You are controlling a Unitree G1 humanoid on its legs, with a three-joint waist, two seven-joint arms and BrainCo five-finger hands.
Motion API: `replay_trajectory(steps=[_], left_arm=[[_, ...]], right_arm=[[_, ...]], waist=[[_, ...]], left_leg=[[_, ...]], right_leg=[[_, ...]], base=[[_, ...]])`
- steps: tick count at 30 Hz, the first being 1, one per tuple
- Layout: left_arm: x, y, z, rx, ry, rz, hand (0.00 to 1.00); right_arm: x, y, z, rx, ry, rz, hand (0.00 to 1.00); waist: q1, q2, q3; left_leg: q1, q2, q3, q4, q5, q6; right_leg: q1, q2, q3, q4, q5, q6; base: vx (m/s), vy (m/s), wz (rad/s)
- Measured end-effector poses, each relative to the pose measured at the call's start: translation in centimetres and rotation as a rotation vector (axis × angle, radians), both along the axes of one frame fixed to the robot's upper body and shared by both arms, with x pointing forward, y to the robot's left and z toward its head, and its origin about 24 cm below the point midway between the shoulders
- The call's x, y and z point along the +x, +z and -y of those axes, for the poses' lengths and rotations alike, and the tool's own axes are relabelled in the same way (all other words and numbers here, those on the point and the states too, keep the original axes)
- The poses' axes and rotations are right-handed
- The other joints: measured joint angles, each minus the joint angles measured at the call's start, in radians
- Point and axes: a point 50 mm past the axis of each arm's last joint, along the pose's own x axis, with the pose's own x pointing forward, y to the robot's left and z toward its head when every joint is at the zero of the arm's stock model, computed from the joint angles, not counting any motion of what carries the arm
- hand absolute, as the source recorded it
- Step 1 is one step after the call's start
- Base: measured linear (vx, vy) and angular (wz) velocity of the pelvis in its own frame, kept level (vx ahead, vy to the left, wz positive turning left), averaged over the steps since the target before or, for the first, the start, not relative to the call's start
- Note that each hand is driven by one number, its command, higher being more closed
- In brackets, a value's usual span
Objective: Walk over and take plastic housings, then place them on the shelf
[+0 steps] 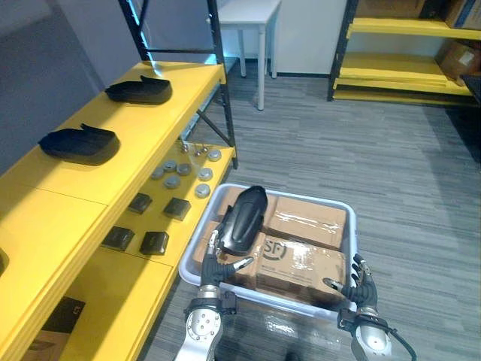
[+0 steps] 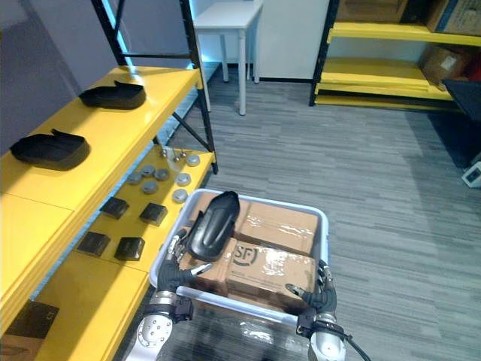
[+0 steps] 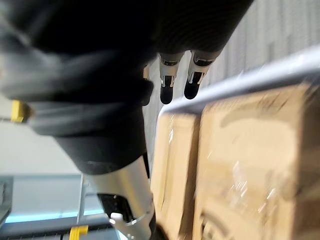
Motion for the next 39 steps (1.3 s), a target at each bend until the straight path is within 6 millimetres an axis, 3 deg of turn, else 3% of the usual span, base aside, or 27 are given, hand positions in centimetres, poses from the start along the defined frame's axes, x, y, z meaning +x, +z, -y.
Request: replay_trajectory(steps=[3, 7, 9, 11, 12, 14, 17, 20, 23, 31, 32, 34, 39], left_arm=[[-0.9, -0.5, -3.1, 0.115, 0.101, -0.012, 0.0], [-2.3, -2.7, -6.1, 0.149, 0.235, -0.115, 0.0], [-2.9, -3.9, -6.5, 0.155, 0.252, -0.172, 0.0], [-3.6, -5.7, -6.3, 0.109, 0.247, -0.255, 0.0], [-3.7, -6.1, -6.1, 0.101, 0.24, -0.275, 0.0], [-3.8, -7.4, -5.4, 0.071, 0.212, -0.333, 0.0], [-2.8, -7.7, -5.2, 0.03, 0.206, -0.347, 0.0], [-2.2, -8.1, -5.3, 0.021, 0.205, -0.36, 0.0], [-1.8, -8.5, -5.0, 0.008, 0.195, -0.384, 0.0], [-0.9, -9.0, -4.7, -0.011, 0.193, -0.412, 0.0], [-0.8, -9.2, -4.8, -0.009, 0.195, -0.421, 0.0], [-0.8, -9.4, -4.8, -0.024, 0.201, -0.431, 0.0], [-0.2, -9.3, -4.9, -0.041, 0.211, -0.432, 0.0]], right_arm=[[2.1, 0.6, -0.8, 0.002, 0.006, 0.007, 0.0], [5.8, 1.7, -1.4, -0.004, -0.018, 0.001, 0.0], [8.4, 3.7, -1.5, 0.006, -0.059, 0.042, 0.0], [12.0, 7.8, -1.7, -0.004, -0.105, 0.127, 0.0], [12.8, 8.8, -1.7, -0.007, -0.114, 0.143, 0.0], [15.0, 12.7, -1.3, -0.013, -0.158, 0.212, 0.0], [16.5, 16.1, 0.2, -0.033, -0.225, 0.248, 0.0], [17.4, 18.2, 1.3, -0.046, -0.261, 0.251, 0.0], [17.7, 19.2, 2.1, -0.058, -0.277, 0.234, 0.0], [18.2, 18.9, 1.3, -0.071, -0.258, 0.171, 0.0], [18.3, 18.8, 1.2, -0.073, -0.254, 0.163, 1.0], [18.5, 19.5, 1.0, -0.071, -0.25, 0.167, 1.0], [18.4, 19.7, 2.7, -0.064, -0.263, 0.114, 1.0]], waist=[[0.029, -0.012, -0.007], [0.081, -0.016, -0.003], [0.11, -0.019, 0.015], [0.129, -0.02, 0.066], [0.132, -0.021, 0.077], [0.144, -0.026, 0.135], [0.158, -0.035, 0.195], [0.16, -0.039, 0.234], [0.165, -0.042, 0.243], [0.17, -0.055, 0.267], [0.171, -0.059, 0.271], [0.171, -0.065, 0.275], [0.171, -0.066, 0.28]], left_leg=[[0.01, -0.074, 0.001, -0.04, 0.017, 0.032], [-0.008, -0.114, -0.039, -0.058, 0.033, 0.055], [-0.044, -0.115, -0.061, -0.058, 0.041, 0.06], [-0.093, -0.116, -0.077, -0.073, 0.073, 0.059], [-0.103, -0.116, -0.078, -0.083, 0.083, 0.059], [-0.126, -0.113, -0.081, -0.114, 0.111, 0.058], [-0.165, -0.108, -0.084, -0.122, 0.133, 0.058], [-0.19, -0.109, -0.087, -0.138, 0.152, 0.059], [-0.214, -0.109, -0.085, -0.156, 0.167, 0.062], [-0.241, -0.097, -0.071, -0.157, 0.168, 0.061], [-0.243, -0.096, -0.069, -0.157, 0.168, 0.061], [-0.244, -0.093, -0.064, -0.157, 0.168, 0.061], [-0.253, -0.091, -0.063, -0.158, 0.168, 0.061]], right_leg=[[0.004, -0.068, -0.008, -0.006, 0.003, 0.038], [0.015, -0.098, -0.059, -0.022, 0.011, 0.052], [-0.01, -0.097, -0.081, -0.019, 0.012, 0.053], [-0.056, -0.093, -0.097, -0.017, 0.02, 0.05], [-0.069, -0.092, -0.098, -0.017, 0.025, 0.048], [-0.106, -0.086, -0.099, -0.017, 0.039, 0.041], [-0.149, -0.08, -0.096, -0.015, 0.056, 0.035], [-0.183, -0.078, -0.091, -0.015, 0.067, 0.032], [-0.218, -0.075, -0.086, -0.015, 0.074, 0.03], [-0.256, -0.065, -0.067, -0.012, 0.078, 0.027], [-0.26, -0.063, -0.061, -0.012, 0.079, 0.027], [-0.265, -0.061, -0.053, -0.011, 0.08, 0.028], [-0.28, -0.06, -0.05, -0.002, 0.08, 0.029]], base=[[0.15, 0.251, 0.29], [0.07, 0.11, 0.39], [0.0, 0.056, 0.39], [-0.07, 0.023, 0.23], [-0.1, 0.023, 0.06], [-0.11, 0.017, 0.02], [-0.11, 0.013, 0.0], [-0.06, 0.016, -0.01], [0.0, 0.001, -0.02], [-0.01, 0.007, -0.07], [0.0, 0.01, -0.07], [0.0, 0.016, -0.09], [-0.01, 0.024, -0.02]])
